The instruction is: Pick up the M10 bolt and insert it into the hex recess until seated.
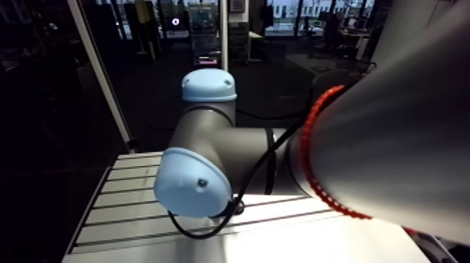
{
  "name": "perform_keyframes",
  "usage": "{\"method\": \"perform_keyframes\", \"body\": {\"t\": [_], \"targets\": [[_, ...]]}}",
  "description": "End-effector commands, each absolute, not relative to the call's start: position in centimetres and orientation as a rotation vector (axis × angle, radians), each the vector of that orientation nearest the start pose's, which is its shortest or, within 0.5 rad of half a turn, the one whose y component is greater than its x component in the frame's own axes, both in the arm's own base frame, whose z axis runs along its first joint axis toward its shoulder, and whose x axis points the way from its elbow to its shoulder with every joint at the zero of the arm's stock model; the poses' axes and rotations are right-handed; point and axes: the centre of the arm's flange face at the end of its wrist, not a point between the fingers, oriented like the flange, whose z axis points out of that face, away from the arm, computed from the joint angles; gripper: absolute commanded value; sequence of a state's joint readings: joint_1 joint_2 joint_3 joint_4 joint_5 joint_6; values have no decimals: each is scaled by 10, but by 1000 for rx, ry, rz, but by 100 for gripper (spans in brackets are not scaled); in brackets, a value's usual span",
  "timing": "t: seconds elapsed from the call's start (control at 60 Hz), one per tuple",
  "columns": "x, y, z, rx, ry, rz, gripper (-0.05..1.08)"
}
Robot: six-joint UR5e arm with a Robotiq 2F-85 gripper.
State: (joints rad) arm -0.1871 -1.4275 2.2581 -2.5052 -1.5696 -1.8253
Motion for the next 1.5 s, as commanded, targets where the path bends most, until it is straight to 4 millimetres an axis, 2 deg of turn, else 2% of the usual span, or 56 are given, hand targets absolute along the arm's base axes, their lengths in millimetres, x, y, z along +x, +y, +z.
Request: {"method": "perform_keyframes", "body": {"t": [0.017, 0.717, 1.5], "targets": [[-452, -50, 204, -111, 3239, 35, 50], [-452, -50, 202, -110, 3235, 33, 63], [-452, -50, 199, -113, 3229, 29, 67]]}}
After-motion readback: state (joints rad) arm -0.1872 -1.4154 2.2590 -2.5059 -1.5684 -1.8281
